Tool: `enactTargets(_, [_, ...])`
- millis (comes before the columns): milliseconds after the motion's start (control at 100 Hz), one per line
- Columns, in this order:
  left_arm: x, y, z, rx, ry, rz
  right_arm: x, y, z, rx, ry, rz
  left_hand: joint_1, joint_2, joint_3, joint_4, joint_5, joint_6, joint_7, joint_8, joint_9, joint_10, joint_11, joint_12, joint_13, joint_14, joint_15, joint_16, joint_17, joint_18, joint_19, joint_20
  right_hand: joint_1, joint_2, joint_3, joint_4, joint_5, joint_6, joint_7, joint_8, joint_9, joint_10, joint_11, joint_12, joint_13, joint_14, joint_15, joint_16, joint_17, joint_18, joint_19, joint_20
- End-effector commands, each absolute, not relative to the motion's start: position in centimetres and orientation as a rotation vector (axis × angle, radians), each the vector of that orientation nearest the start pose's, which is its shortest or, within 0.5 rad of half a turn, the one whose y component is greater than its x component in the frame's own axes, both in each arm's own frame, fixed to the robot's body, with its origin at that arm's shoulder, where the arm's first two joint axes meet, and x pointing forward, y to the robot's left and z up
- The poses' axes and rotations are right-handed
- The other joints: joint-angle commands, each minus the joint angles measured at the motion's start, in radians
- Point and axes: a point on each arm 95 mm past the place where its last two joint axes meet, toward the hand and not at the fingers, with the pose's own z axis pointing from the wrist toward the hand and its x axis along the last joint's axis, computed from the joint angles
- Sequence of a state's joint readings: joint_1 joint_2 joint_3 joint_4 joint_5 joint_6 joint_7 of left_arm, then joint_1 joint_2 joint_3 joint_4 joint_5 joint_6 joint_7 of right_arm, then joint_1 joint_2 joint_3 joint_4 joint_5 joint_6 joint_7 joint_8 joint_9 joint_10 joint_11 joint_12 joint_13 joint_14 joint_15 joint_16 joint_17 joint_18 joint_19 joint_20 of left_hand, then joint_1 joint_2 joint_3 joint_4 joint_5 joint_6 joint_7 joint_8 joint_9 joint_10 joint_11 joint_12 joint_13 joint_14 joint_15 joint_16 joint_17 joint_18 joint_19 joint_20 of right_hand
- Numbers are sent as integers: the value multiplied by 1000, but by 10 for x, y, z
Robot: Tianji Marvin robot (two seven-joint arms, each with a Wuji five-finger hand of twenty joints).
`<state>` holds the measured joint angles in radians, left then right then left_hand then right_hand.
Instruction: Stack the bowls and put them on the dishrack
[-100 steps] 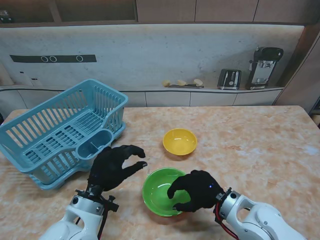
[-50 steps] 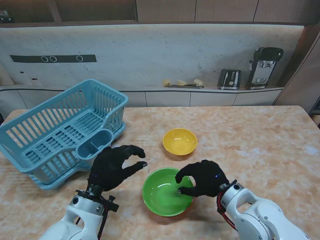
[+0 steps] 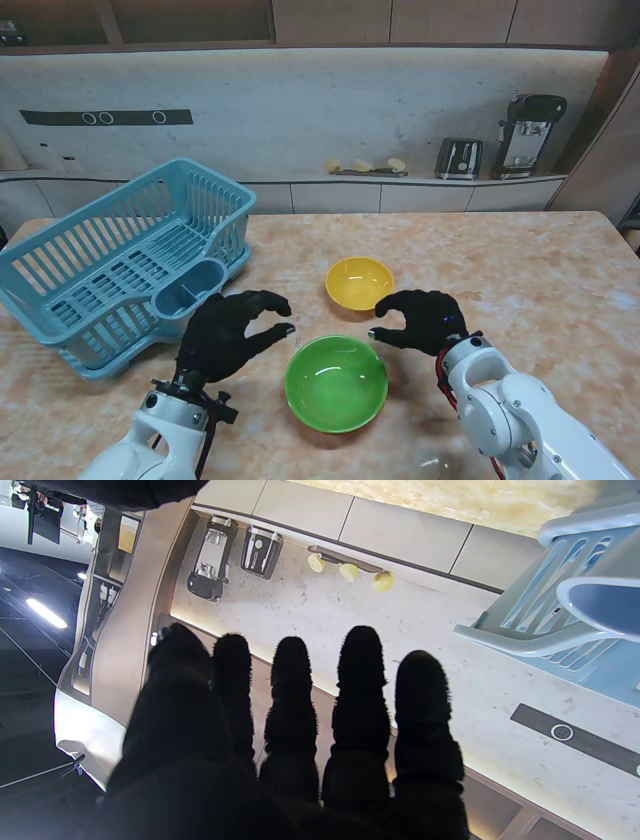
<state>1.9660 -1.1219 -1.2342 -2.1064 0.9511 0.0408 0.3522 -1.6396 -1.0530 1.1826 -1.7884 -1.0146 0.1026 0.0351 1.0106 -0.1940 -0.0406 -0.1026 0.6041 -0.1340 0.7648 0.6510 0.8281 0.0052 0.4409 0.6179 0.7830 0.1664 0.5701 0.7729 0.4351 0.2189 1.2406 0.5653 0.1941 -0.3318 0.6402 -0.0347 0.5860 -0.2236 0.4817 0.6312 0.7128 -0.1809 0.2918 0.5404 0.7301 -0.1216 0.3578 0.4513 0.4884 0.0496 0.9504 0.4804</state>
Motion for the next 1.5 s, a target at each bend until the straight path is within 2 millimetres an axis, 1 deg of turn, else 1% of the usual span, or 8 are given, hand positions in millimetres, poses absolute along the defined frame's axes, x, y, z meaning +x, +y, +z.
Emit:
enactTargets(0, [277,-58,-235,-1124,1065,-1920,383,24,-295,1215,1495,1456,-3,36,-16,-3,22,-19,-2,17,29,2,-13,15,15,12,-2,-3,-10,15,-1,4,-42,42,-5,14,-28,24,-24,-9,-41,19,0,-13,-16,6,-9,-18,-11,-6,3,-9])
enactTargets(270, [277,-57,-235,-1125,1059,-1921,418,22,-296,1304,1448,1349,-3,35,-16,-2,24,-18,-2,17,28,3,-12,15,16,11,-2,-2,-11,16,-2,4,-65,30,8,14,-139,129,-108,-28,-197,80,-29,-31,-63,16,-11,-26,-36,-13,-1,-27])
enactTargets(480, [277,-57,-235,-1124,1060,-1922,449,19,-303,1347,1475,1233,-2,36,-15,-2,23,-18,-1,18,30,3,-11,16,15,12,-2,-2,-10,16,-1,4,-69,35,11,15,-229,216,-179,-22,-336,138,7,-24,-108,26,-14,-41,-58,-24,-10,-50])
enactTargets(710, [278,-57,-235,-1126,1061,-1924,474,17,-317,1385,1471,1146,-3,35,-15,-2,24,-18,-1,17,33,4,-10,17,17,11,-1,-2,-8,17,0,4,-56,48,3,19,-292,273,-221,-5,-436,182,70,-11,-118,20,11,-42,-56,-37,-6,-62])
enactTargets(800, [278,-58,-236,-1127,1062,-1926,481,18,-322,1401,1463,1128,-3,36,-15,-2,23,-18,-1,17,32,3,-10,17,17,11,-1,-2,-9,17,0,4,-53,50,-1,20,-286,271,-220,6,-440,179,103,-2,-118,19,27,-38,-56,-40,-1,-63])
enactTargets(1100, [277,-57,-235,-1131,1064,-1929,503,21,-341,1471,1476,1070,-3,35,-15,-2,24,-18,-2,16,34,5,-9,17,17,13,-1,-2,-10,17,-2,3,-47,64,-9,21,-265,257,-207,27,-419,175,142,8,-98,5,67,-27,-34,-53,17,-66])
enactTargets(1320, [277,-57,-235,-1137,1066,-1930,512,24,-350,1509,1472,1051,-5,37,-15,-2,25,-17,-3,16,33,4,-11,17,18,13,-1,-2,-10,17,-2,4,-43,69,-16,23,-245,239,-189,46,-400,164,172,21,-80,-6,120,-8,-13,-65,46,-67])
enactTargets(1490, [277,-57,-235,-1137,1069,-1930,517,28,-355,1529,1472,1039,-5,36,-16,-2,25,-18,-3,16,35,3,-11,17,18,13,-1,-2,-9,18,-1,4,-33,74,-19,26,-213,210,-147,78,-377,149,214,53,-65,-17,183,20,9,-75,81,-67])
